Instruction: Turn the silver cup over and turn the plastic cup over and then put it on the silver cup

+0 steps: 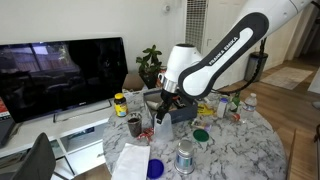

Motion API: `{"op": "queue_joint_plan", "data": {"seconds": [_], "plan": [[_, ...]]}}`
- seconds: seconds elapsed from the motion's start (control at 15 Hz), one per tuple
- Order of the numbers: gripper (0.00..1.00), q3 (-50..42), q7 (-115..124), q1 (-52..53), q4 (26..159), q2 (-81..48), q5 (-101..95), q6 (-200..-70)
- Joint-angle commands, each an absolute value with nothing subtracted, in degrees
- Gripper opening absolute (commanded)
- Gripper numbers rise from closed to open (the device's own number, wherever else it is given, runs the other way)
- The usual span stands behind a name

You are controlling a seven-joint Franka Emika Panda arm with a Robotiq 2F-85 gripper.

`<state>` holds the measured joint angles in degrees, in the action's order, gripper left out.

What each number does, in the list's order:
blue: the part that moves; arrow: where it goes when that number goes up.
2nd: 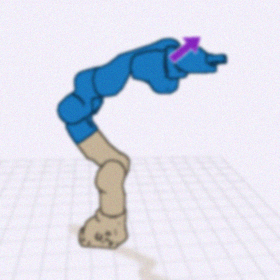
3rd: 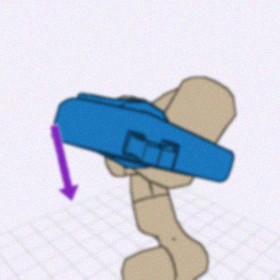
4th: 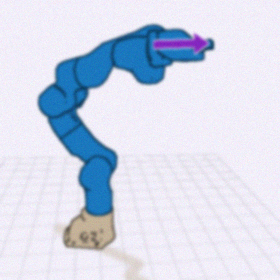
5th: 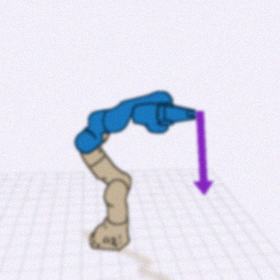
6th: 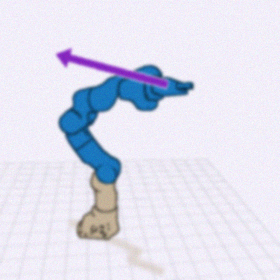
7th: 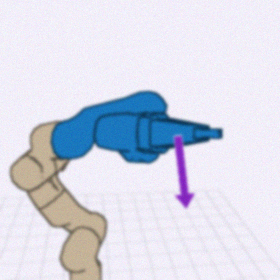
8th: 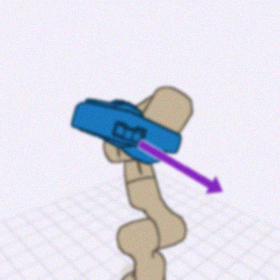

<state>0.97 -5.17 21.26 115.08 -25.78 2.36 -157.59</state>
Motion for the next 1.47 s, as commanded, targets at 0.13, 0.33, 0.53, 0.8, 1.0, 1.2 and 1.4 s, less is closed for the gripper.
{"op": "queue_joint_plan", "data": {"seconds": [0.13, 0.33, 0.53, 0.8, 1.0, 1.2, 1.4], "plan": [[1.00, 2.1, -1.7, 18.4, 112.1, -28.9, -4.0, -155.6], [1.00, 0.9, 0.3, 18.6, 111.3, -30.1, -6.6, -156.1], [1.00, -0.1, 2.4, 19.0, 110.7, -31.2, -8.9, -156.4], [1.00, -0.8, 4.8, 19.1, 109.9, -32.5, -10.2, -156.8], [1.00, 0.0, 5.7, 18.5, 109.4, -33.5, -9.2, -157.2], [1.00, 0.4, 6.6, 18.1, 108.7, -34.2, -8.4, -157.5], [1.00, 0.4, 7.1, 18.0, 108.0, -35.0, -8.4, -158.5]]}}
